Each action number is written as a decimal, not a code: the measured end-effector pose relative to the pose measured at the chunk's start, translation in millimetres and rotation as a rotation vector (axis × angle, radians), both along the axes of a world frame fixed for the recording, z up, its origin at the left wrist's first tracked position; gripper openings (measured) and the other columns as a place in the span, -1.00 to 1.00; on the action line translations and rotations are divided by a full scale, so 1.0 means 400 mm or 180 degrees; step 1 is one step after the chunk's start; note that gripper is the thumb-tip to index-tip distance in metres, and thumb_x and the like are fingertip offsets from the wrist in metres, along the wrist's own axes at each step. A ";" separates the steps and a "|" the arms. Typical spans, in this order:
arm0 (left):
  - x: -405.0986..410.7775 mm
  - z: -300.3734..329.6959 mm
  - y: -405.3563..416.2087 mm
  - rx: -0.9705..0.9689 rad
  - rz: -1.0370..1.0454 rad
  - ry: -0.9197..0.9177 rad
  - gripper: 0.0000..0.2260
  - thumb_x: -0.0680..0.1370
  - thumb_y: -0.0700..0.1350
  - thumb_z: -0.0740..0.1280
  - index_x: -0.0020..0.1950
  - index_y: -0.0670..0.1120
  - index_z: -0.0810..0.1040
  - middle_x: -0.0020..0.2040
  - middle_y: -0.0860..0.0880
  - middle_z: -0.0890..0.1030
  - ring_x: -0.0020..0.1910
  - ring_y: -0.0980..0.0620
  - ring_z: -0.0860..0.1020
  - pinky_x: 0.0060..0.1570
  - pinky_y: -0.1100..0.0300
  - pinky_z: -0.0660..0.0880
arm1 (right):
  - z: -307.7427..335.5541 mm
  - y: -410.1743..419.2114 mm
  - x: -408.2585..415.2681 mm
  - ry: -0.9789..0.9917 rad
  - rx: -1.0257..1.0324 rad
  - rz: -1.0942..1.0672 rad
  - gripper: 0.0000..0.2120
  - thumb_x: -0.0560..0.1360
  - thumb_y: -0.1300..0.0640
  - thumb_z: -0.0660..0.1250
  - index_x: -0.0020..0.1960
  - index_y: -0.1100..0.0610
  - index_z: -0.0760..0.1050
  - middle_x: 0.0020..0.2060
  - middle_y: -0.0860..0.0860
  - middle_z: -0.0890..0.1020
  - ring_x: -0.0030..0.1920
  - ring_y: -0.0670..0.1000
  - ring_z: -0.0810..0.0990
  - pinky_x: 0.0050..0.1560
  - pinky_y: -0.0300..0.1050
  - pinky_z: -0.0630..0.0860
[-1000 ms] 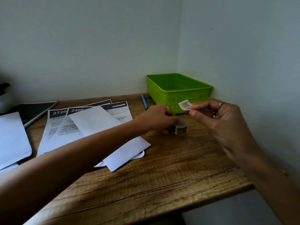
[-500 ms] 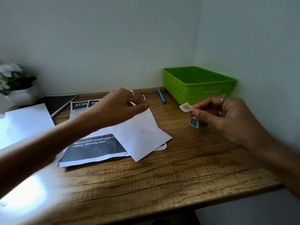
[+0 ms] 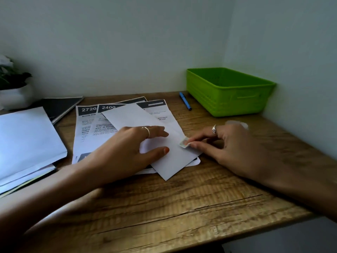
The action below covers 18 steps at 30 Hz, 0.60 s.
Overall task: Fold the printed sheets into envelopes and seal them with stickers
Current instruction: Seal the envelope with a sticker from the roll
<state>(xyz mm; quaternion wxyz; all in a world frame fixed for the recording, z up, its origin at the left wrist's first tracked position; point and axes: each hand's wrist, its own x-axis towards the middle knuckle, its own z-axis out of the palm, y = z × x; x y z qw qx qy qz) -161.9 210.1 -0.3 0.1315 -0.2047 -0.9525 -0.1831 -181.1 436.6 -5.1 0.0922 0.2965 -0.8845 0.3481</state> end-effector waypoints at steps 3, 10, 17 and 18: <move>-0.004 -0.013 -0.004 0.0023 -0.0102 0.0026 -0.60 0.47 0.20 0.26 0.31 0.24 0.43 0.18 0.45 0.33 0.13 0.51 0.20 -0.06 0.76 0.11 | -0.006 -0.003 0.001 0.0210 0.0077 0.0032 -0.86 0.45 0.00 0.38 -0.01 -0.14 0.64 -0.10 -0.26 0.67 -0.05 -0.35 0.57 -0.03 -0.49 0.42; -0.009 -0.045 -0.012 -0.0002 -0.0307 0.0090 -0.59 0.49 0.19 0.22 0.34 0.23 0.40 0.30 0.39 0.34 0.13 0.57 0.14 -0.03 0.79 0.04 | -0.016 -0.004 0.002 0.0200 0.0082 0.0086 -0.87 0.44 -0.01 0.38 -0.04 -0.18 0.63 -0.16 -0.26 0.68 -0.13 -0.30 0.61 -0.10 -0.33 0.51; -0.009 -0.057 -0.011 0.0032 -0.0543 -0.0068 -0.70 0.54 0.16 0.13 0.25 0.44 0.32 0.30 0.44 0.27 0.03 0.76 0.08 -0.03 0.79 0.07 | -0.017 -0.006 -0.002 0.0152 0.0219 0.0140 -0.86 0.44 0.02 0.38 -0.01 -0.10 0.65 -0.12 -0.23 0.69 -0.07 -0.32 0.60 -0.01 -0.34 0.49; -0.011 -0.059 -0.011 0.0010 -0.0562 -0.0075 -0.71 0.56 0.17 0.09 0.25 0.46 0.30 0.34 0.40 0.28 0.07 0.75 0.05 0.00 0.79 0.02 | -0.017 -0.006 -0.004 0.0144 0.0224 0.0151 -0.86 0.44 0.03 0.38 -0.02 -0.10 0.65 -0.12 -0.23 0.69 -0.06 -0.32 0.59 -0.01 -0.35 0.49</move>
